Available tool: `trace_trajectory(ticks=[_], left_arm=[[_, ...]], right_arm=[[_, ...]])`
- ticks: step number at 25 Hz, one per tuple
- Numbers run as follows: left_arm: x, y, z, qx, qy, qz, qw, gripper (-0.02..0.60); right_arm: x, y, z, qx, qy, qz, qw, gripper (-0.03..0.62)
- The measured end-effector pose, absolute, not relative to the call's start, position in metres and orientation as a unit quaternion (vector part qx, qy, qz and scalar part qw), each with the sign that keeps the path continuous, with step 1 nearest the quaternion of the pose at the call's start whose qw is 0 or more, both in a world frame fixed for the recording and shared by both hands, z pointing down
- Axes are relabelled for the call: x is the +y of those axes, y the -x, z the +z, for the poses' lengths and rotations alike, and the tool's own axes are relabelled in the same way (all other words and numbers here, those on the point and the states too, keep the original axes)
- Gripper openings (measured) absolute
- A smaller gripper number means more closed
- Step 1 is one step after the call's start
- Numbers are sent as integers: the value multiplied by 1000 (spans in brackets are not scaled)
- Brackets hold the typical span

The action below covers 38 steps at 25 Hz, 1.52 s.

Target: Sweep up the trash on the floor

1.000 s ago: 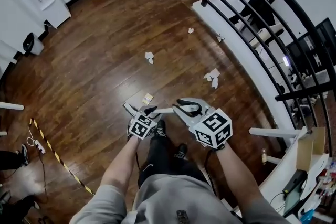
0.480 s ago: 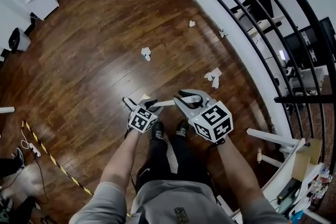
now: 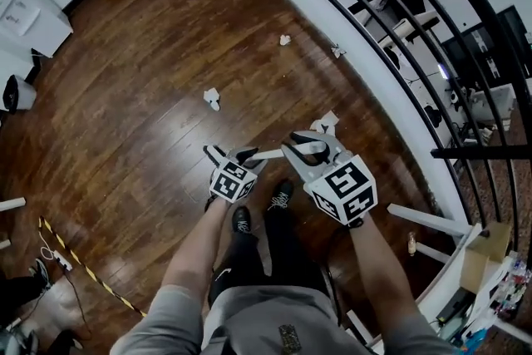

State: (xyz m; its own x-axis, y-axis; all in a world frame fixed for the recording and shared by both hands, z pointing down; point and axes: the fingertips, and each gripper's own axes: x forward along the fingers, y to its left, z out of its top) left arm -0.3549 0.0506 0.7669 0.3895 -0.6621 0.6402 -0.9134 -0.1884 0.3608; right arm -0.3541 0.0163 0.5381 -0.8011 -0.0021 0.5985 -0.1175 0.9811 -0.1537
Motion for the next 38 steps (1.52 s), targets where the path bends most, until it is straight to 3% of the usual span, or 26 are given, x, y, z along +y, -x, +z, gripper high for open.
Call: trace_trajectory(ticks=[12, 20, 25, 38], left_arm=[[-160, 270, 744, -456, -816, 186, 301, 152], [-197, 254, 729, -436, -827, 209, 287, 149], [-171, 311, 724, -440, -814, 246, 288, 139], [-115, 562, 763, -452, -773, 302, 329, 143]], right_arm=[[-160, 268, 512, -940, -134, 77, 305, 81], [-209, 242, 498, -943, -159, 123, 265, 81], [-214, 284, 500, -947, -137, 169, 235, 83], [-178, 518, 552, -941, -91, 214, 245, 83]])
